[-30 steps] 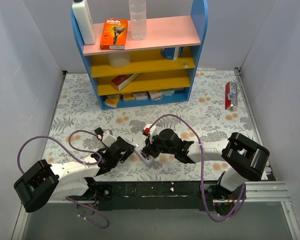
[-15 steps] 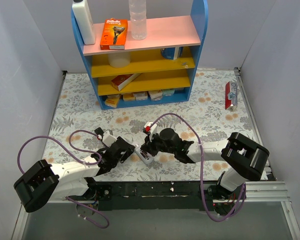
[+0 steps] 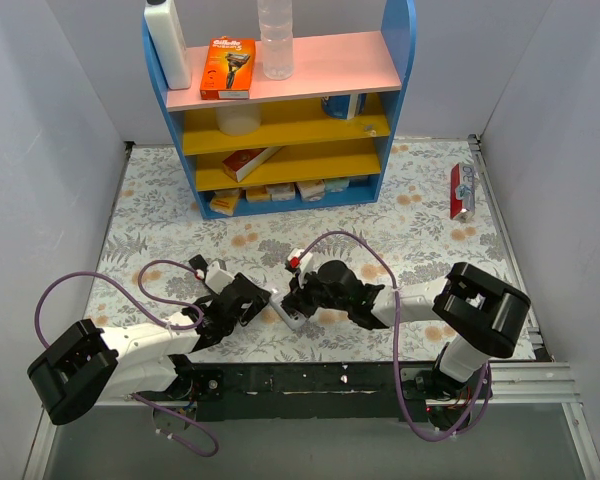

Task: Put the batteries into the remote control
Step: Load the battery into the remote control.

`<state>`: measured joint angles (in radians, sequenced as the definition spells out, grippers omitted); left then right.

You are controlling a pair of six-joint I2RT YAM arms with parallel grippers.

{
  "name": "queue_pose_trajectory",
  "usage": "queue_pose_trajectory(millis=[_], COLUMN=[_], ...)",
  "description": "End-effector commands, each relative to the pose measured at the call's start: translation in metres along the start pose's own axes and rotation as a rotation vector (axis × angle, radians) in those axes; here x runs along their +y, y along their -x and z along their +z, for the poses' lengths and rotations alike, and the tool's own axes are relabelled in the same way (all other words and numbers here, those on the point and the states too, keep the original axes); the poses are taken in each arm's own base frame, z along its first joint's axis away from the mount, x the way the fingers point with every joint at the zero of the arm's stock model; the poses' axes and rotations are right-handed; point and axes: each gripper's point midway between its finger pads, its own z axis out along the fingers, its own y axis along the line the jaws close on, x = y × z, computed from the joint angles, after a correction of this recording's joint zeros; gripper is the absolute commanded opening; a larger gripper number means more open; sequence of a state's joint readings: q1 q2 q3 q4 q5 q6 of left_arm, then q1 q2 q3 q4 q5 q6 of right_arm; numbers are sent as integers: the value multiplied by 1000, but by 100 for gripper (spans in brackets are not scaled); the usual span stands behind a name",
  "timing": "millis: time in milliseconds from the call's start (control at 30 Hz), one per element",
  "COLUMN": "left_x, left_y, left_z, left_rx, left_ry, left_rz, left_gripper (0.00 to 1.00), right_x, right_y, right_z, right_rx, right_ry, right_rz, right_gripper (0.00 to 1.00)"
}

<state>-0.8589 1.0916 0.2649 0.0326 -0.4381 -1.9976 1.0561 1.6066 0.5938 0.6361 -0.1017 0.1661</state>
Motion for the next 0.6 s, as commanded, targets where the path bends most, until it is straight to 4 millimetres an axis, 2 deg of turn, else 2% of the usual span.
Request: queue_pose_trajectory(millis=[0,233,400,567], left_x=[-10,-12,-13,-16], left_y=[4,5,4,4], left_z=[-1,-2,-2,-2], left_rx=[-9,-11,-7,-2], left_ry=[-21,-30,-43,-53], left_rz=[-50,-54,-53,-56], left_gripper=[34,34,34,34], right_x=[1,-3,-9,-11], right_y=[-2,-11,-15,-12], right_z=[0,-3,-1,6], right_rx=[-18,37,91,107], right_ry=[3,-25,-61,-73], right_rz=[-1,5,13,15], right_gripper=[1,2,13,19])
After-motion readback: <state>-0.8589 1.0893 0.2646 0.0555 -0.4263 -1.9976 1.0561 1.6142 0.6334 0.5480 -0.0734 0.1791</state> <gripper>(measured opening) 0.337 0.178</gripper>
